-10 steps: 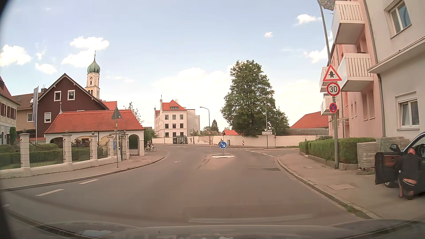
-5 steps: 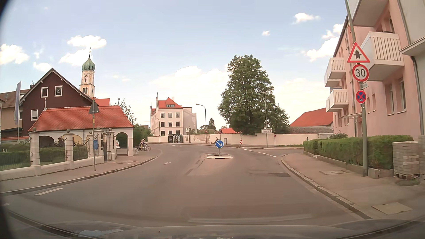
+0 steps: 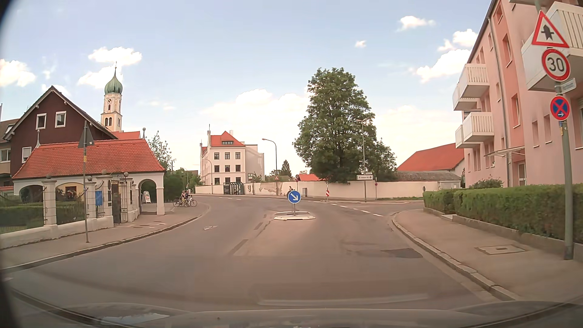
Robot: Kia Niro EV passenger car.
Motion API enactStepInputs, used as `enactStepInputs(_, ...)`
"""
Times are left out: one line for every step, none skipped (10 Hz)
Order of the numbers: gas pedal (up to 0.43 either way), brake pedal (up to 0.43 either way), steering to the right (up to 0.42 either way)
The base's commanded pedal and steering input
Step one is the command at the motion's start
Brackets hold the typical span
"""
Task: Follow the waypoints while adhering to traffic rules and regulations
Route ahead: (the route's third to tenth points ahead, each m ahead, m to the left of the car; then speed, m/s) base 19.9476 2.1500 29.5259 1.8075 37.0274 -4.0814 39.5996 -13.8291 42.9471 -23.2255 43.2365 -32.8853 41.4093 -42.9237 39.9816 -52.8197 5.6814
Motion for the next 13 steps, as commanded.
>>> enactStepInputs(0.028, 0.018, 0.029)
enactStepInputs(0.028, 0.018, 0.033)
enactStepInputs(0.020, 0.024, 0.040)
enactStepInputs(0.020, 0.018, 0.043)
enactStepInputs(0.020, 0.018, 0.044)
enactStepInputs(0.020, 0.024, 0.046)
enactStepInputs(0.020, 0.024, 0.048)
enactStepInputs(0.020, 0.024, 0.050)
enactStepInputs(0.008, 0.024, 0.053)
enactStepInputs(0.000, 0.024, 0.056)
enactStepInputs(0.000, 0.024, 0.059)
enactStepInputs(0.000, 0.024, 0.059)
enactStepInputs(0.000, 0.018, 0.059)
